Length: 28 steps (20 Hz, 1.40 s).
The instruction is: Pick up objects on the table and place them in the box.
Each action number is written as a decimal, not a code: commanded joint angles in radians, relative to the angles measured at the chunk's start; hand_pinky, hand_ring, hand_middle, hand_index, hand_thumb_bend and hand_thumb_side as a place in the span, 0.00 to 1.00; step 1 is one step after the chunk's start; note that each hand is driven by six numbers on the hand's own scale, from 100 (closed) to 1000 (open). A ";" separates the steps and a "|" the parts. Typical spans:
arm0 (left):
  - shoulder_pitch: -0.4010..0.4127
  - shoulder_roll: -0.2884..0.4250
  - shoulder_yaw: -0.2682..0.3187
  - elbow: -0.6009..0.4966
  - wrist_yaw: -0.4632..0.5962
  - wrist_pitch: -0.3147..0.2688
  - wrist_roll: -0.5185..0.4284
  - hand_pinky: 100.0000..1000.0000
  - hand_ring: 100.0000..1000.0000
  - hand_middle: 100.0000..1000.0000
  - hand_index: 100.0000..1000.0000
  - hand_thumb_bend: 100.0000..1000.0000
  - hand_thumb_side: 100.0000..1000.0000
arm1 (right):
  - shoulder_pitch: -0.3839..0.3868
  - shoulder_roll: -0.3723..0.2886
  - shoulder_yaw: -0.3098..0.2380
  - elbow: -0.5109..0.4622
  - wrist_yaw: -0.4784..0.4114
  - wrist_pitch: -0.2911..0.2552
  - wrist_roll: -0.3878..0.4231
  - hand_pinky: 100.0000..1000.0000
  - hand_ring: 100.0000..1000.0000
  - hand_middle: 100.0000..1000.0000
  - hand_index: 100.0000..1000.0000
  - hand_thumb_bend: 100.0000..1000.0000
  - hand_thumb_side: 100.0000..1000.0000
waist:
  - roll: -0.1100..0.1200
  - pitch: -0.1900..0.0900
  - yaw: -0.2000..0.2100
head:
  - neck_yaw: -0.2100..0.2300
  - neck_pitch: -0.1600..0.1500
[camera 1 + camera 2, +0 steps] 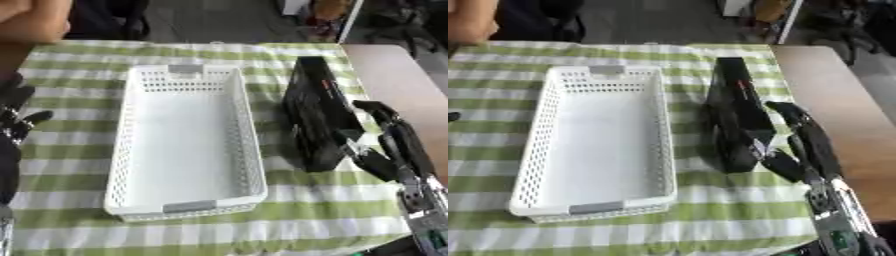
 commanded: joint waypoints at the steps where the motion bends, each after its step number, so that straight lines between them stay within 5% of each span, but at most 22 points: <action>1: -0.007 0.010 0.003 -0.012 0.002 -0.003 -0.002 0.76 1.00 1.00 0.81 0.06 1.00 | -0.002 -0.021 -0.011 -0.006 0.006 0.004 -0.004 0.91 0.83 0.77 0.89 0.61 1.00 | 0.002 -0.007 0.001 | -0.005 -0.007; 28: -0.008 0.010 0.003 -0.012 0.002 -0.003 -0.001 0.76 1.00 1.00 0.81 0.06 1.00 | 0.000 -0.024 -0.011 0.031 0.010 -0.007 0.008 0.91 0.83 0.78 0.89 0.62 0.98 | 0.002 -0.006 0.001 | -0.006 -0.006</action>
